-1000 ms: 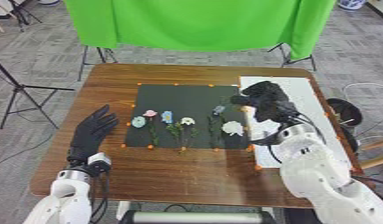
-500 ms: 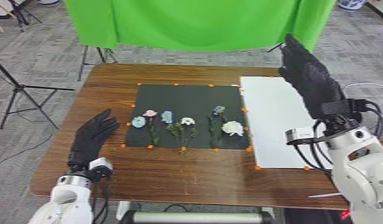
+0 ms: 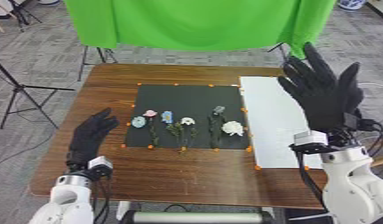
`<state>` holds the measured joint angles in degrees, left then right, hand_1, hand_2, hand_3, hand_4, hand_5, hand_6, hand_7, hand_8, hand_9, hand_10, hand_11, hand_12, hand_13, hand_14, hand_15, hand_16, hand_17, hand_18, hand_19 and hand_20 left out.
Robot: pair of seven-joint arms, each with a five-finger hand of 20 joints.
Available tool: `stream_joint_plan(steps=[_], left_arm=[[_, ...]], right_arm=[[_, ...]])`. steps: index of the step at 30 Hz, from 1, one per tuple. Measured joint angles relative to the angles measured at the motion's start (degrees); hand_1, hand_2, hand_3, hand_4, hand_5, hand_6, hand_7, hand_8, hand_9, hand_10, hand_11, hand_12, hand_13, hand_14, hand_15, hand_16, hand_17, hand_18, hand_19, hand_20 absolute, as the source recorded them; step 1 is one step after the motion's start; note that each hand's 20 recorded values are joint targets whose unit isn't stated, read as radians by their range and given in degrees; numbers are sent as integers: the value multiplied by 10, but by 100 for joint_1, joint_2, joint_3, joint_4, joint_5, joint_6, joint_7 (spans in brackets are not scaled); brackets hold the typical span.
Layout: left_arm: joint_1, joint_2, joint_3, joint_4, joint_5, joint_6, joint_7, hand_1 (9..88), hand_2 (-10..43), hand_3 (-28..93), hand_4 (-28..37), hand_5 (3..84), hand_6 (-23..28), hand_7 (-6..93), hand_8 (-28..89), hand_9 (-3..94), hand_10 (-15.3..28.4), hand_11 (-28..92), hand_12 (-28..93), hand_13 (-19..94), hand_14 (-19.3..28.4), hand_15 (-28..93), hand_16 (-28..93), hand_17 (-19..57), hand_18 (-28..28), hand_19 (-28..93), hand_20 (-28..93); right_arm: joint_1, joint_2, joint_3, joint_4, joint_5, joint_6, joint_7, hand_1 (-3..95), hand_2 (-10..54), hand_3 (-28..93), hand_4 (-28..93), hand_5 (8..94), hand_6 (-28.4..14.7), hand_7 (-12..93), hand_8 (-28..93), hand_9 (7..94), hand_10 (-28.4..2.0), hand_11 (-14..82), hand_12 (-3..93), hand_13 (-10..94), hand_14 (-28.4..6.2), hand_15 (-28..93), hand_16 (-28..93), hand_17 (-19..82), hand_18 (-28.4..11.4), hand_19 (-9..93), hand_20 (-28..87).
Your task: Arrange flowers
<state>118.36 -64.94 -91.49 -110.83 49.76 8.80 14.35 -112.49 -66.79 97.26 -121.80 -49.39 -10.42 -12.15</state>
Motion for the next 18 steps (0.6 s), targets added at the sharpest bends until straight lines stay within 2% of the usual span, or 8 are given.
stream_joint_plan(steps=[4, 7, 8, 9, 13, 14, 16, 18], left_arm=[[24, 0, -104, -181, 253, 112, 30, 453, 31, 634, -246, 517, -16, 162, -87, 496, 121, 206, 106, 403, 143, 183, -21, 98, 68, 26, 176], [33, -1, -159, -329, 376, 164, 1, 512, 29, 605, -223, 503, -20, 197, -50, 493, 111, 212, 99, 399, 132, 182, -28, 100, 63, 25, 178], [31, -6, -174, -360, 484, 164, -31, 532, 12, 605, -212, 497, -24, 204, -61, 486, 107, 212, 97, 393, 125, 177, -29, 99, 61, 24, 178], [27, -12, -192, -377, 663, 155, -63, 537, -7, 608, -193, 486, -29, 215, -104, 476, 103, 213, 94, 388, 122, 174, -26, 94, 61, 23, 177], [27, -45, -312, -383, 1739, -114, -104, 525, -37, 610, -182, 425, -41, 230, -122, 460, 98, 214, 97, 370, 133, 182, -12, 71, 93, 37, 182], [28, -46, -330, -384, 1876, -195, -104, 520, -40, 609, -181, 421, -40, 230, -123, 459, 98, 215, 97, 369, 133, 184, -9, 69, 96, 42, 183], [31, -46, -336, -393, 1869, -245, -94, 506, -47, 613, -178, 419, -38, 228, -124, 458, 99, 215, 98, 369, 136, 188, -6, 66, 99, 46, 181], [35, -43, -337, -413, 1661, -241, -75, 494, -50, 618, -176, 422, -35, 224, -123, 458, 101, 215, 99, 368, 139, 192, -4, 65, 100, 48, 180]], right_arm=[[-7, -48, 183, 45, -266, -606, 370, 2, -12, 745, -201, 379, -13, 44, -58, 337, -144, 26, 96, 217, -160, 7, 141, 85, -175, 57, 173], [-5, -35, 217, 83, -286, -901, 566, 17, -15, 753, -192, 388, -9, 52, -58, 346, -147, 29, 99, 229, -164, 19, 142, 94, -177, 58, 174], [-8, -25, 207, 86, -269, -893, 570, 20, -16, 755, -189, 390, -9, 55, -59, 347, -147, 29, 99, 231, -164, 21, 142, 96, -177, 58, 175], [-11, -13, 192, 87, -246, -860, 566, 23, -17, 756, -188, 392, -9, 57, -60, 349, -147, 30, 100, 234, -164, 24, 142, 96, -178, 58, 176], [-26, 17, 164, 88, -208, -740, 510, 28, -23, 760, -185, 399, -9, 63, -63, 359, -146, 34, 105, 248, -164, 36, 142, 102, -179, 60, 179], [-31, 25, 164, 90, -207, -735, 495, 29, -23, 760, -185, 400, -9, 64, -63, 363, -146, 35, 106, 252, -165, 40, 143, 104, -178, 59, 180], [-44, 40, 164, 92, -199, -735, 476, 29, -24, 761, -185, 404, -9, 66, -64, 365, -146, 35, 108, 255, -165, 44, 142, 107, -178, 59, 182], [-70, 55, 167, 92, -169, -740, 476, 29, -24, 761, -184, 406, -10, 67, -65, 370, -146, 36, 110, 260, -166, 48, 141, 108, -178, 59, 183]])
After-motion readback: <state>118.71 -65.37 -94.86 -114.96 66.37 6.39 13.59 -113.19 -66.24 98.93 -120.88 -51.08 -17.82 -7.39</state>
